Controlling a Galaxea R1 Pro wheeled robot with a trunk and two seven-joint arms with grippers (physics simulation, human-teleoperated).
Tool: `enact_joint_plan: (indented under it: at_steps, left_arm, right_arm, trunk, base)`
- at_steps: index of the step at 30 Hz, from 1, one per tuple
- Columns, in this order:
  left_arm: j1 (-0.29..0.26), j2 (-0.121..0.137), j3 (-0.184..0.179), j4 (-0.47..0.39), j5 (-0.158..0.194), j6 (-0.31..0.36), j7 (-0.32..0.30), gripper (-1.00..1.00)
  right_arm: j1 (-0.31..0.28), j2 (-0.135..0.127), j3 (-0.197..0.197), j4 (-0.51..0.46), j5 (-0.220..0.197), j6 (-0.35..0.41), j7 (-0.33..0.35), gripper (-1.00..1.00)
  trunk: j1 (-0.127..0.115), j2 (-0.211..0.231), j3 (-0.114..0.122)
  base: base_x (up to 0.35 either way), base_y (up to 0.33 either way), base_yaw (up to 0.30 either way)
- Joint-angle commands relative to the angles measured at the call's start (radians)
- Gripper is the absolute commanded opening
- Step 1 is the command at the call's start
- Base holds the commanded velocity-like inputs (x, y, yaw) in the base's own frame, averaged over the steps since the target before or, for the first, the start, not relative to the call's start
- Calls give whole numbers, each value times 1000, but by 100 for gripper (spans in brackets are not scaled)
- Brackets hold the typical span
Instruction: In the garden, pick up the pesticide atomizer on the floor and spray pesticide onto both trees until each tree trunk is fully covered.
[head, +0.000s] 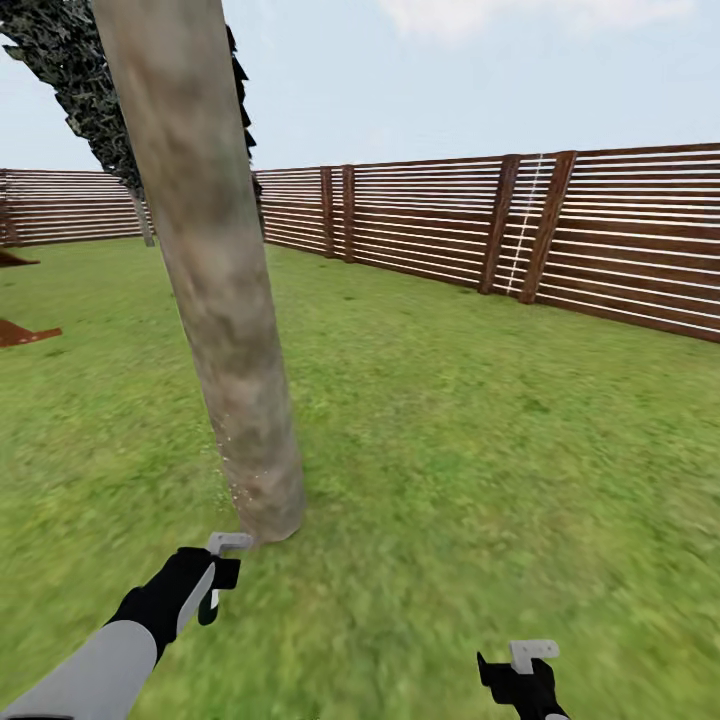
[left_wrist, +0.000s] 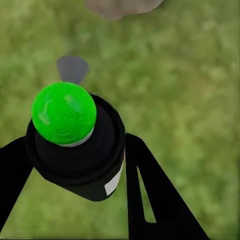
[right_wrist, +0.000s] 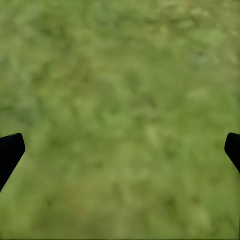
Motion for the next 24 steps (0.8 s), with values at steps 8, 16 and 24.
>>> enact_joint_plan:
  at_steps: [8, 16, 24]
  left_arm:
    - [0, -19, 1, 1, 5, -3, 0, -100]
    - [0, -35, 5, 8, 6, -4, 0, -100]
    - [0, -36, 2, 8, 5, -5, 0, -100]
  right_arm:
    - [0, 0, 0, 0, 0, 0, 0, 100]
    - [0, 0, 0, 0, 0, 0, 0, 100]
    - [0, 0, 0, 1, 0, 0, 0, 100]
  trunk:
    - [0, 0, 0]
    - [0, 0, 0]
    - [0, 0, 0]
  base:
    - [0, -11, 276]
    - [206, -84, 84]
    - [151, -208, 70]
